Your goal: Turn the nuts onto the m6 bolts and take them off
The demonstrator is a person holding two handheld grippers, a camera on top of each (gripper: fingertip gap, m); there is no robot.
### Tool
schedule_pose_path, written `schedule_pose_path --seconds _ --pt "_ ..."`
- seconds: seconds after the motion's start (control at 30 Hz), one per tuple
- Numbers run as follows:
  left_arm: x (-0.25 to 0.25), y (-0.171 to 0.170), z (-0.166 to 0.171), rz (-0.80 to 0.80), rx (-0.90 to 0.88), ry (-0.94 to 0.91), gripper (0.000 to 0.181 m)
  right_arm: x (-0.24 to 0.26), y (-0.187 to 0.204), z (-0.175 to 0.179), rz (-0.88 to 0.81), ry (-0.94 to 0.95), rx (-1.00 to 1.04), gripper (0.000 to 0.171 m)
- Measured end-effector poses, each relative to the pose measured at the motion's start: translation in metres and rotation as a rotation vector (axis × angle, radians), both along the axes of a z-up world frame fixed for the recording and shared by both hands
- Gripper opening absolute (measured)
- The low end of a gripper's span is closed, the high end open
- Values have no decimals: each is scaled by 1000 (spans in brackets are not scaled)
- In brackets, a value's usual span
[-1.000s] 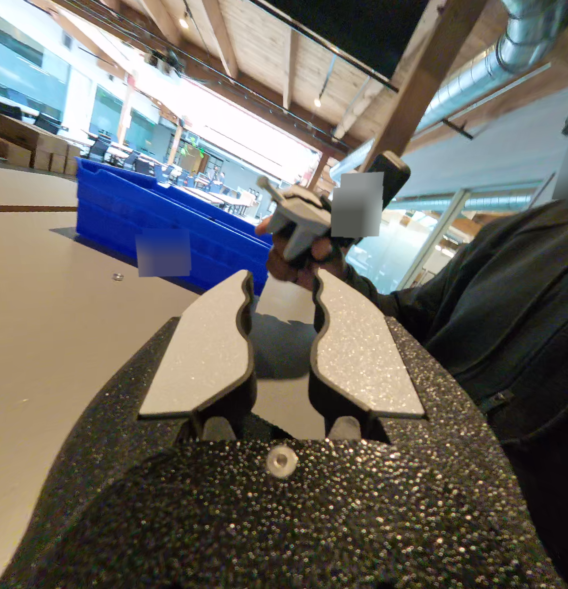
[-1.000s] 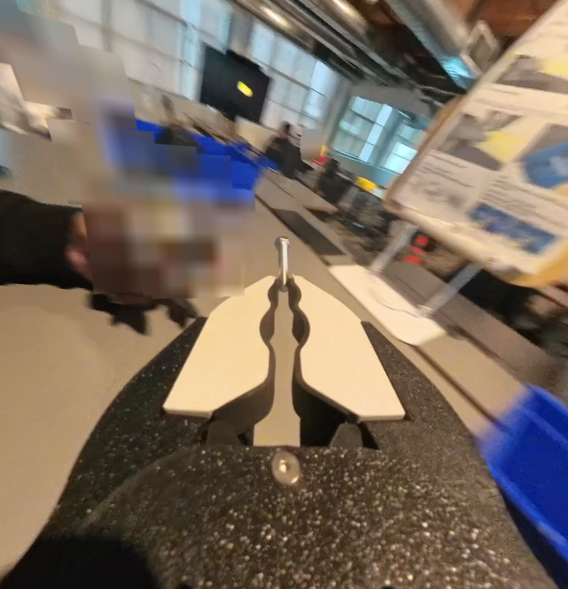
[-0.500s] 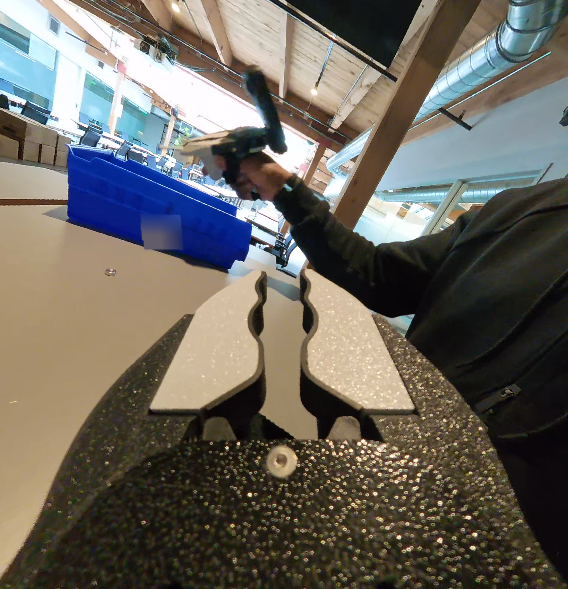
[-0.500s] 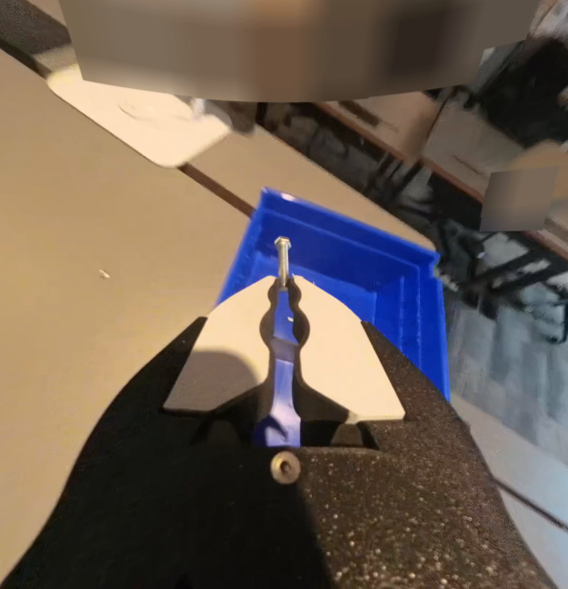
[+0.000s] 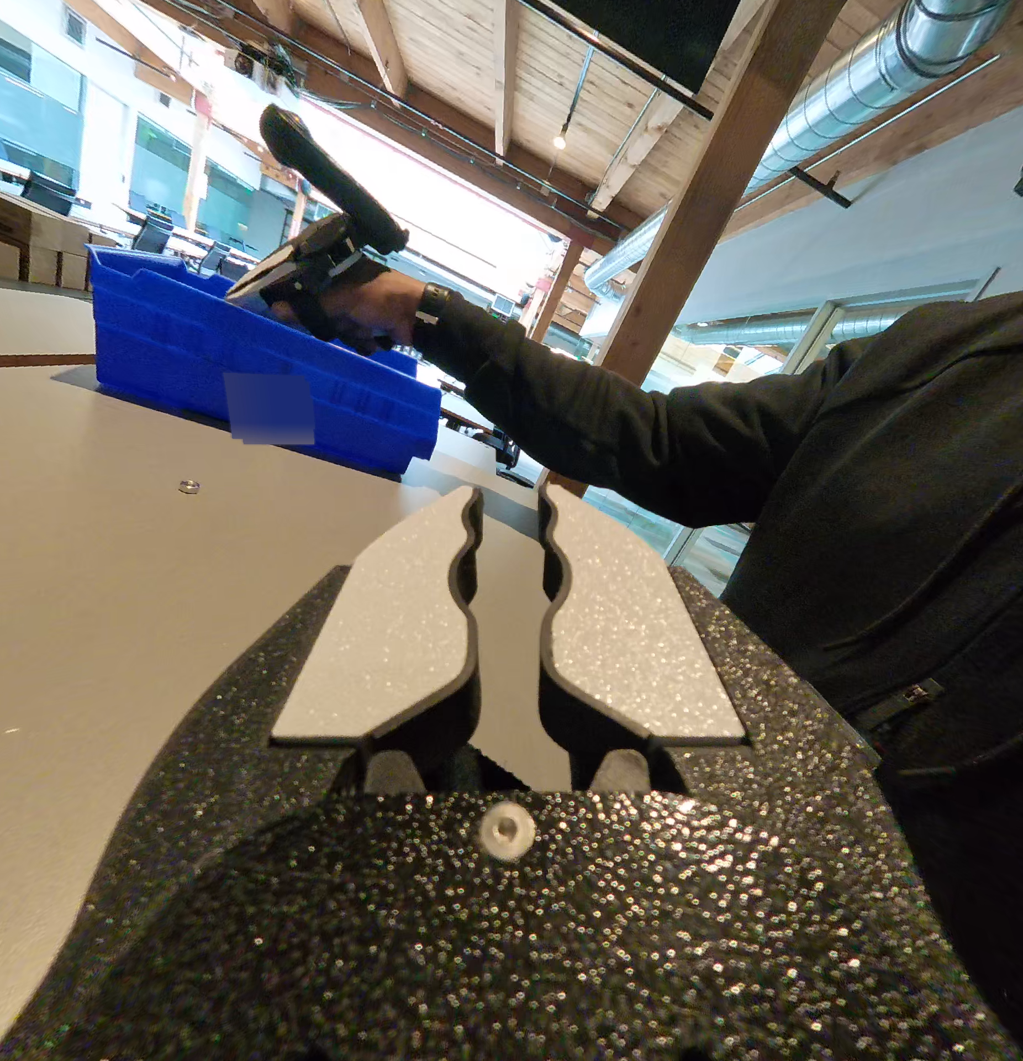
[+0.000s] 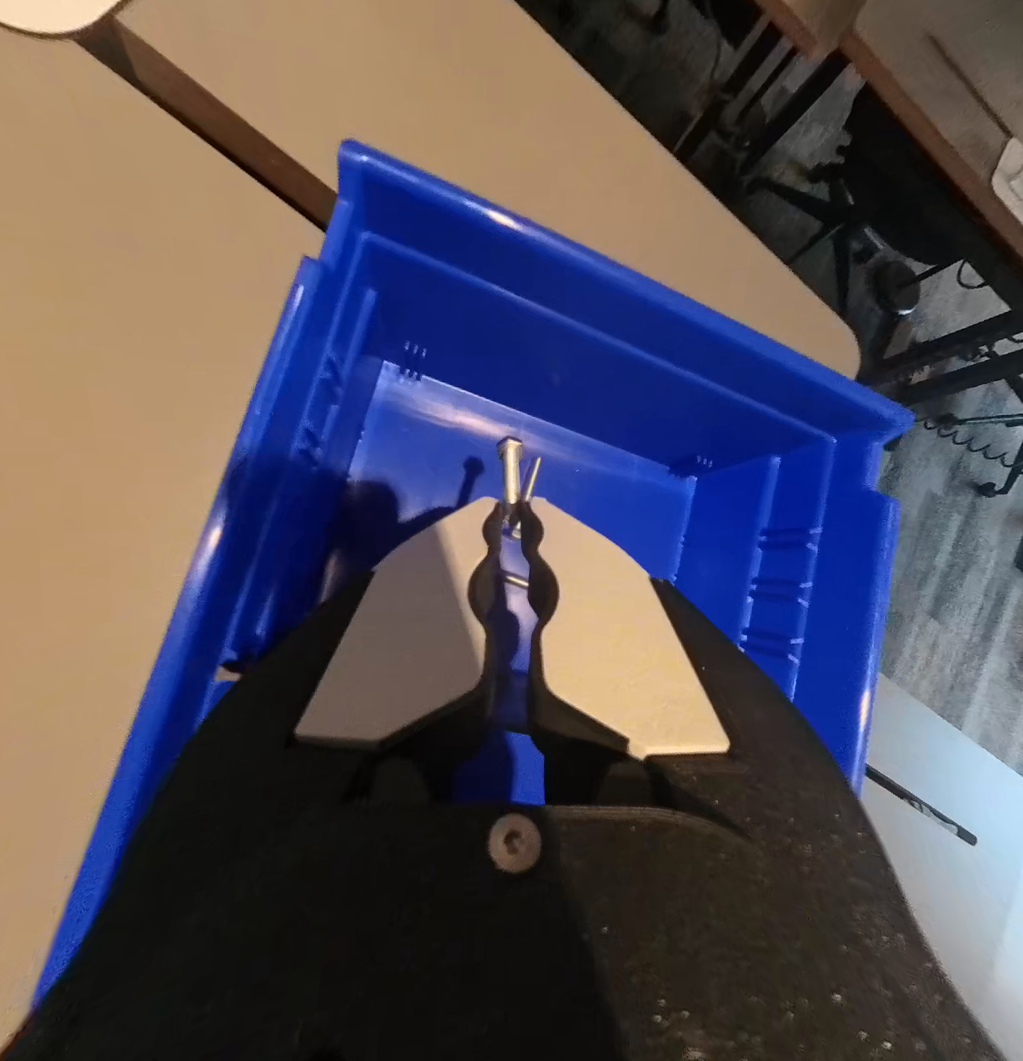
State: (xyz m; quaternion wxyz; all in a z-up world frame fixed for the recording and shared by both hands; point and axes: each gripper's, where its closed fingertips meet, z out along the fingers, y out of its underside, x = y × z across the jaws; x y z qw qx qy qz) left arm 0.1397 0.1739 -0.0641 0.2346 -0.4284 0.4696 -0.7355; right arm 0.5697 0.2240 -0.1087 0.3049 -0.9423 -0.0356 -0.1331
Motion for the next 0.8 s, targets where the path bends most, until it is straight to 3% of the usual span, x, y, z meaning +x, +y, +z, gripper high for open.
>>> schedule_pose_path --seconds 0.13,0.27,0.37,0.47,0.57,0.67,0.77,0.8 --pt "0 -1 0 -2 6 1 18 1 -1 -4 -33 18 -53 7" --pt "0 -2 -1 -7 12 3 17 0 -5 0 -44 7 -65 26" --pt "-1 -4 -1 -10 20 7 17 -9 -27 16 -56 -36 -46 42" --pt "-1 -6 -2 -11 30 12 17 -42 -65 41 -40 29 69 46" --pt "1 -8 -4 -19 43 24 17 -94 -113 54 25 177 173 46" --pt "2 -11 -4 -29 42 28 17 -131 -152 46 37 255 204 42" --pt "3 -13 -3 -33 27 19 17 -147 -164 24 5 222 188 32" --pt "4 -13 -3 -32 27 16 16 -150 -163 21 -15 211 193 20"
